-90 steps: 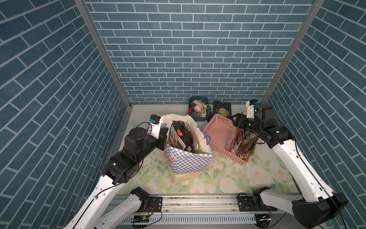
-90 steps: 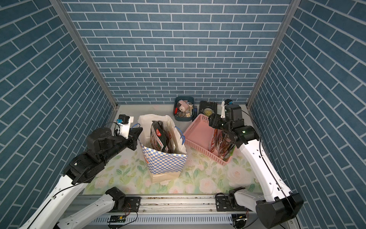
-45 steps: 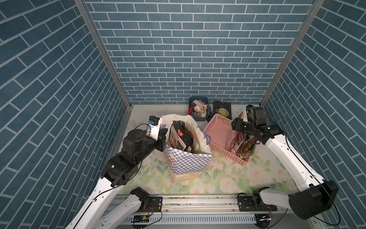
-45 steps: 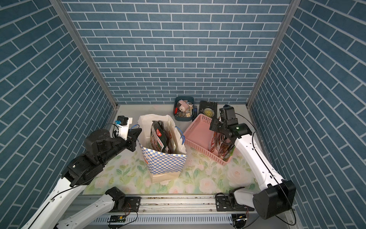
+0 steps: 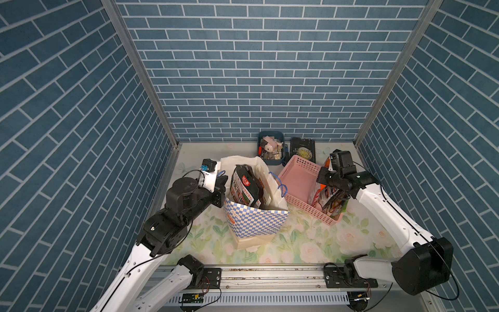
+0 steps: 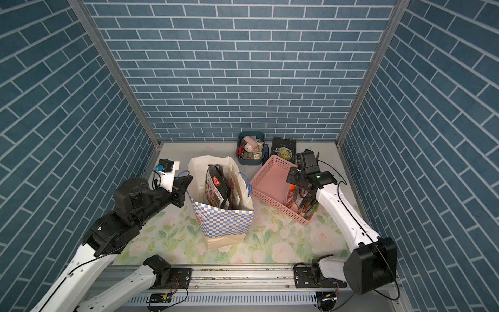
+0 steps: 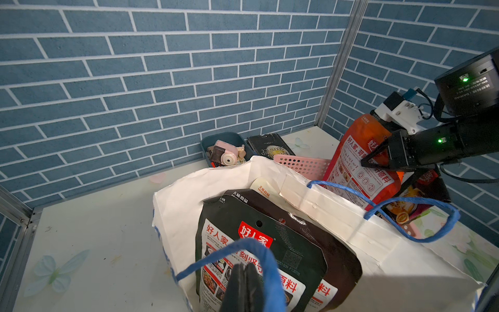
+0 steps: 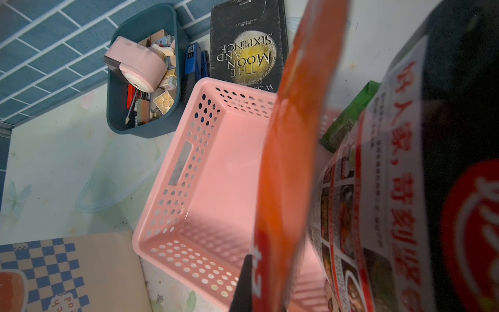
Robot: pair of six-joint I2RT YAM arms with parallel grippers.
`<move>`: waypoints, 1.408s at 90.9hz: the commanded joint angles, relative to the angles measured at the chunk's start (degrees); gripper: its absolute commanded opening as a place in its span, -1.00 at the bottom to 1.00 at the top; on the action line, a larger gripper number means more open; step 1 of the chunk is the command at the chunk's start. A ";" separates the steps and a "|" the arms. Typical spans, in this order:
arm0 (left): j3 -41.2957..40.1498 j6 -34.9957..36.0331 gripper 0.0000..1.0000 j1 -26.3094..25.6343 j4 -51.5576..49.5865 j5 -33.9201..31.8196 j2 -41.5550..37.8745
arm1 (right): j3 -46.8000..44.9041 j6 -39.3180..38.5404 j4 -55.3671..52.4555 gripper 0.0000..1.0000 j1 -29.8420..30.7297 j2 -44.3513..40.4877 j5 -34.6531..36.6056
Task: Place the condiment packets inside the bag
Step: Pick up the condiment packet from the storage box, then place the condiment packet in the paper bag.
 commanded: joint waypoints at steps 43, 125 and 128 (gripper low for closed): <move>-0.06 -0.52 -1.00 0.34 3.64 -1.60 -1.35 | 56.59 -24.99 -7.28 -1.00 17.99 11.49 -18.77; 1.27 -1.00 -1.00 0.33 3.97 -2.07 -0.61 | 40.12 -19.50 14.79 -1.00 28.36 9.93 -37.41; 1.27 -0.98 -1.00 0.39 3.89 -2.09 -0.68 | 39.28 -19.24 14.68 -1.00 28.37 9.37 -38.52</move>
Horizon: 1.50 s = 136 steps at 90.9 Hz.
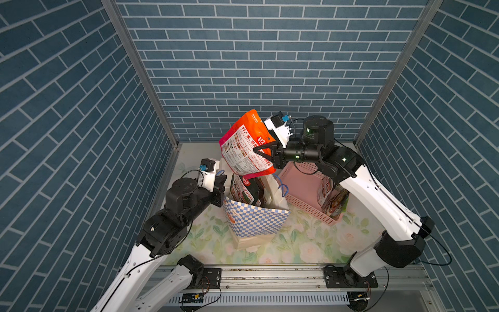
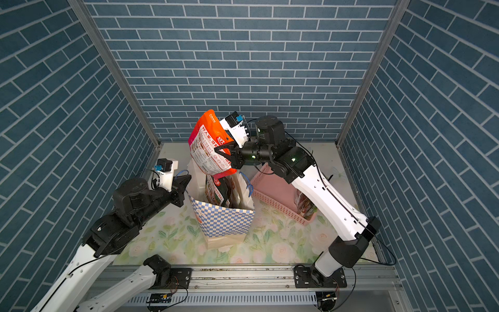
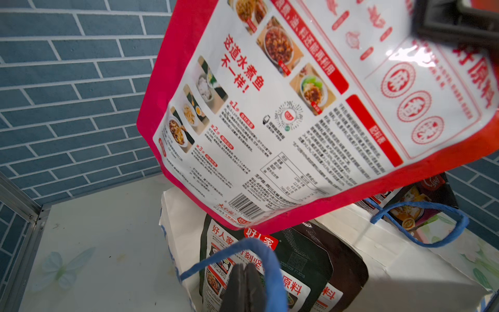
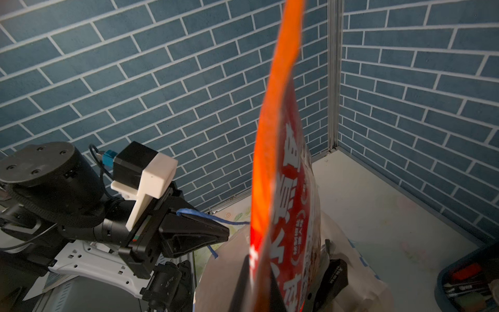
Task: Place the condiment packets inside the bag
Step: Place the condiment packet in the paper bag.
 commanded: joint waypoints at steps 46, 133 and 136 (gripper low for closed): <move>1.96 -1.16 -1.00 0.40 3.33 0.10 -0.27 | -7.63 9.76 3.26 -1.00 0.32 -4.10 -4.80; 1.85 -1.09 -1.00 0.37 3.64 1.70 0.74 | -19.01 33.33 24.14 -1.00 0.61 4.42 -6.87; 1.87 -0.99 -1.00 0.39 3.66 1.69 0.76 | -18.79 33.30 24.32 -0.96 0.77 4.79 -6.80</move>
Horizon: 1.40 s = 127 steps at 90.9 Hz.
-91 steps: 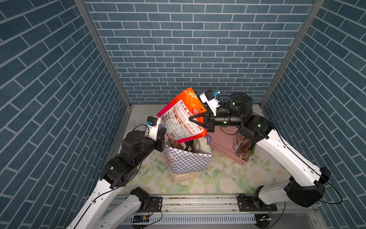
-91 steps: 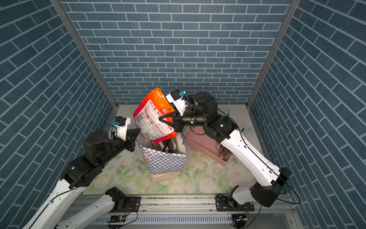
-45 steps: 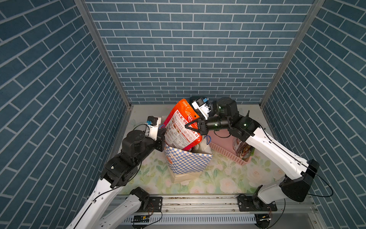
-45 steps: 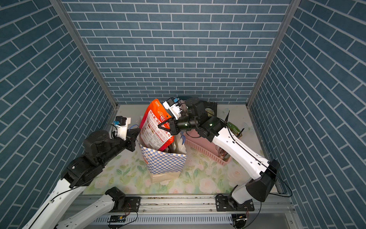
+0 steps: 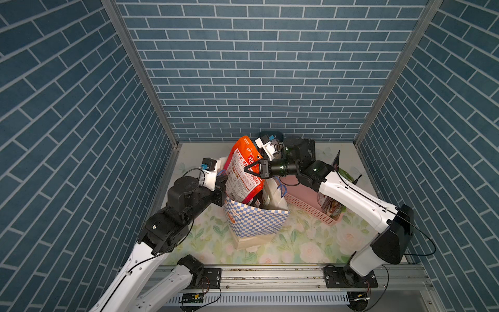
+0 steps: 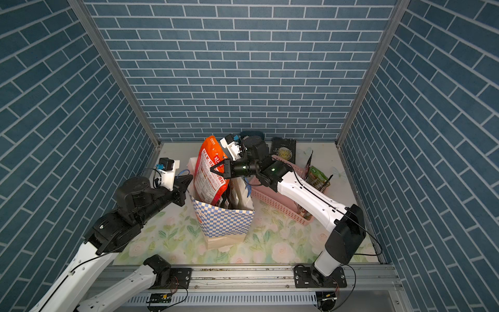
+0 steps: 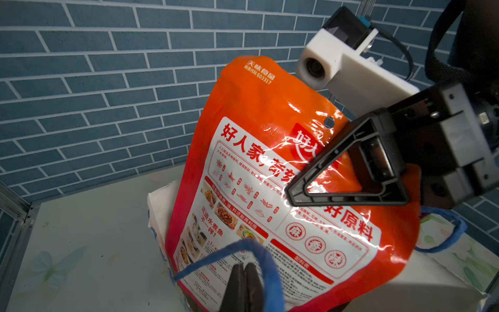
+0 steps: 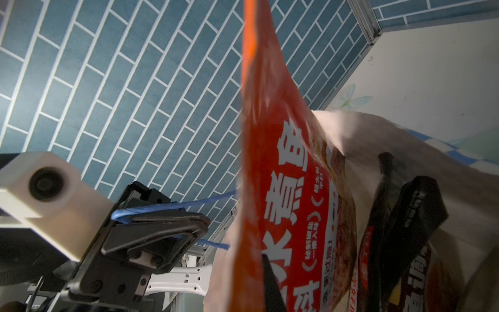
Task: Place the condiment packets inside the bag
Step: Place the condiment packet in the paper bag.
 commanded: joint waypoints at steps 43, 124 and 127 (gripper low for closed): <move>1.62 0.00 -1.00 0.39 3.38 0.46 0.20 | 5.44 -3.63 0.06 -0.16 1.15 1.84 1.35; 0.64 -0.68 -1.00 0.40 4.08 1.12 -0.58 | 2.76 -7.99 2.30 0.12 6.93 2.37 28.84; 0.55 -0.70 -1.00 0.40 4.16 1.12 -0.62 | 2.52 -8.19 2.30 0.20 6.87 2.01 28.65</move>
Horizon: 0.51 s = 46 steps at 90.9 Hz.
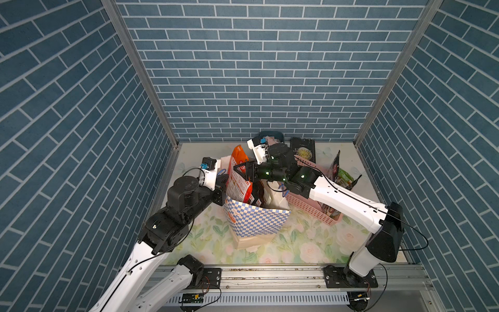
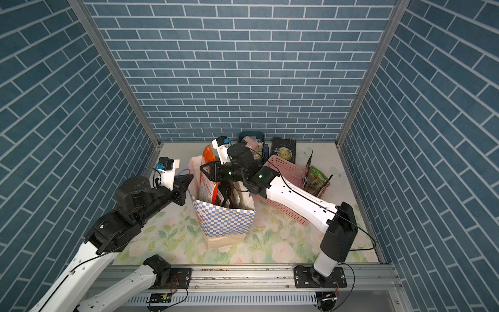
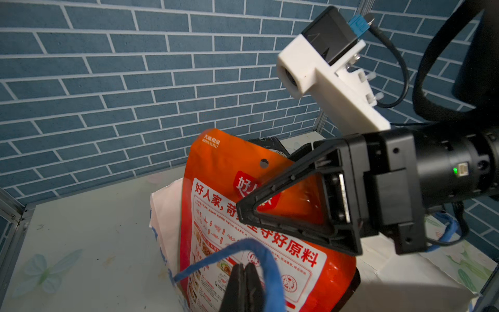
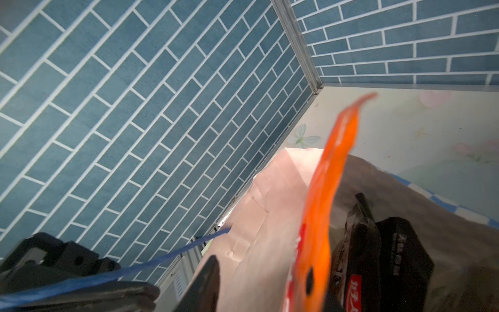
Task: Place the condiment packets inside the bag
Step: Place the condiment packet in the paper bag.
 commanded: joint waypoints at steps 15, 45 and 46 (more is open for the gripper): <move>0.06 -0.53 -1.00 0.37 4.14 0.93 -0.58 | -1.39 0.29 3.08 0.49 -0.51 -1.59 3.21; -0.20 -0.36 -1.00 0.35 3.64 0.72 -1.10 | -0.53 -1.77 1.42 0.58 -4.27 -6.64 1.21; -0.21 -0.36 -1.00 0.38 3.64 0.74 -1.09 | -0.40 -2.14 0.85 0.58 -4.51 -6.93 1.22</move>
